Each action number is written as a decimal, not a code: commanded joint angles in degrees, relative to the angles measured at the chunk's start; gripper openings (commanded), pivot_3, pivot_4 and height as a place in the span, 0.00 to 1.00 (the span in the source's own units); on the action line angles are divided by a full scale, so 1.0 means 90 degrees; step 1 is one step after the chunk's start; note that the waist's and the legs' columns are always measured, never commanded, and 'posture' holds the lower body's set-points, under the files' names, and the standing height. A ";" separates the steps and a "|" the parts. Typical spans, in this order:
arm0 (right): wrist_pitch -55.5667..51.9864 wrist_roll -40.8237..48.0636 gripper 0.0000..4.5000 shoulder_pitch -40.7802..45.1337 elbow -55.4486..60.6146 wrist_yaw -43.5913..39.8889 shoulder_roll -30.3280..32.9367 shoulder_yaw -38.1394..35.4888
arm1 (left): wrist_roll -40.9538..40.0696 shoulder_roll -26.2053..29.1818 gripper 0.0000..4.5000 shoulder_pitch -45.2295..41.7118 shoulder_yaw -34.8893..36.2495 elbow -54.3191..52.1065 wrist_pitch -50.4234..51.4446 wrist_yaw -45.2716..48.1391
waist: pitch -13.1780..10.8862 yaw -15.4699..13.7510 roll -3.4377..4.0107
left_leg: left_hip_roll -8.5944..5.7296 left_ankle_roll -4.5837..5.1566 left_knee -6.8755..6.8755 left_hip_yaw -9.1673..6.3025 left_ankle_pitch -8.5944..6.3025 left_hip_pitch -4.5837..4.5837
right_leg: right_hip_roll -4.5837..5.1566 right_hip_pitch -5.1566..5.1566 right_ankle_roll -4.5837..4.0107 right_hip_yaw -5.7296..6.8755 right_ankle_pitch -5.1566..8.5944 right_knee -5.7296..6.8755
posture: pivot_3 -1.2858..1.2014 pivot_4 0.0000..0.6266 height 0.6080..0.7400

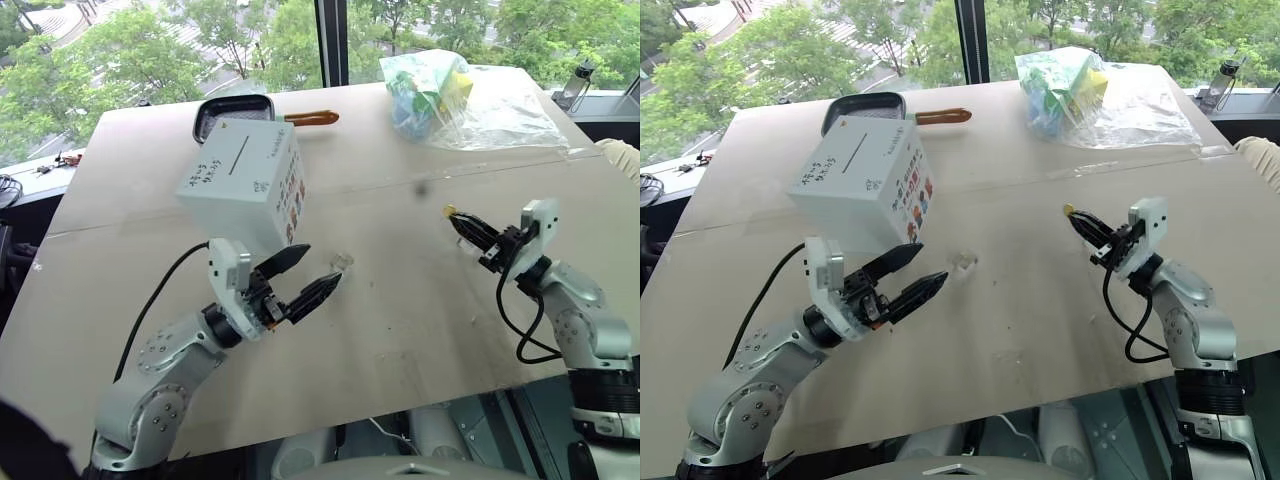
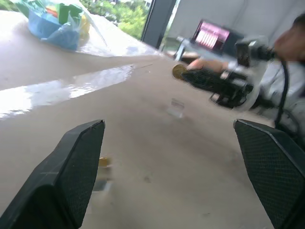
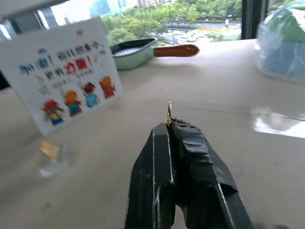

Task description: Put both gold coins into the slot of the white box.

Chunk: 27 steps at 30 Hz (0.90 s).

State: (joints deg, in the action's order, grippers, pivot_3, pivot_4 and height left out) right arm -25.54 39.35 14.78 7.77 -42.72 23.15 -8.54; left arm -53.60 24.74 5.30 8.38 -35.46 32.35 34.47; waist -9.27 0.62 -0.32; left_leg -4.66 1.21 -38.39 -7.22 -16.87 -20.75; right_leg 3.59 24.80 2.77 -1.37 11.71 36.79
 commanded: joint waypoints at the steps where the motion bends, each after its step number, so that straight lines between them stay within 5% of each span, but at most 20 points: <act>1: -0.1397 0.1600 0.01 0.0270 0.1173 0.0254 -0.0242 0.0245 | -0.1369 -0.0237 0.98 -0.0235 -0.0175 -0.0309 0.0380 -0.0228 | 0.0000 0.0002 0.0000 | 0.0000 -0.0001 -0.0001 -0.0004 0.0000 -0.0001 | -0.0001 0.0000 0.0000 0.0000 0.0000 0.0000 | 0.52 0.24 0.85; 9: -0.2629 0.3352 0.01 0.0546 0.1893 0.0506 -0.0473 0.0585 | -0.2562 -0.0694 0.98 -0.0553 -0.0395 -0.0128 0.0458 -0.0485 | 0.0001 -0.0012 -0.0002 | -0.0006 0.0000 -0.0002 0.0002 0.0000 -0.0001 | 0.0002 -0.0001 0.0000 0.0016 0.0000 -0.0001 | 0.52 0.24 0.85; 21: -0.2788 0.3784 0.01 0.0601 0.2171 0.0621 -0.0468 0.0792 | -0.3368 -0.0919 0.98 -0.0406 -0.0435 -0.0191 0.0324 -0.0709 | 0.0001 -0.0004 -0.0001 | -0.0005 -0.0001 -0.0002 0.0004 0.0001 0.0000 | -0.0001 -0.0001 0.0000 0.0018 0.0000 -0.0001 | 0.52 0.24 0.85; 24: -0.2781 0.3838 0.00 0.0627 0.2220 0.0658 -0.0459 0.0833 | -0.3293 -0.0855 0.79 -0.0397 -0.0612 -0.0197 0.0403 -0.0687 | 0.0001 -0.0003 -0.0001 | -0.0005 0.0000 -0.0002 0.0005 0.0001 0.0001 | -0.0001 -0.0001 0.0000 0.0018 0.0000 -0.0001 | 0.52 0.24 0.85; 27: -0.2812 0.3917 0.00 0.0679 0.2268 0.0624 -0.0409 0.0856 | -0.3308 -0.0855 0.48 -0.0423 -0.0684 -0.0199 0.0397 -0.0679 | 0.0001 -0.0002 -0.0001 | -0.0005 -0.0001 -0.0002 0.0006 0.0001 0.0001 | -0.0001 -0.0001 0.0000 0.0018 0.0000 -0.0001 | 0.52 0.24 0.85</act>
State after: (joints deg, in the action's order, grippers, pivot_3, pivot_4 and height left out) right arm -51.03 72.56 19.81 25.36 -36.94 19.28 -0.85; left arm -82.92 16.72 1.78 2.20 -35.54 36.08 27.55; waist -9.27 0.60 -0.33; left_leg -4.71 1.21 -38.40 -7.16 -16.86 -20.74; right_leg 3.58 24.79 2.78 -1.21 11.72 36.78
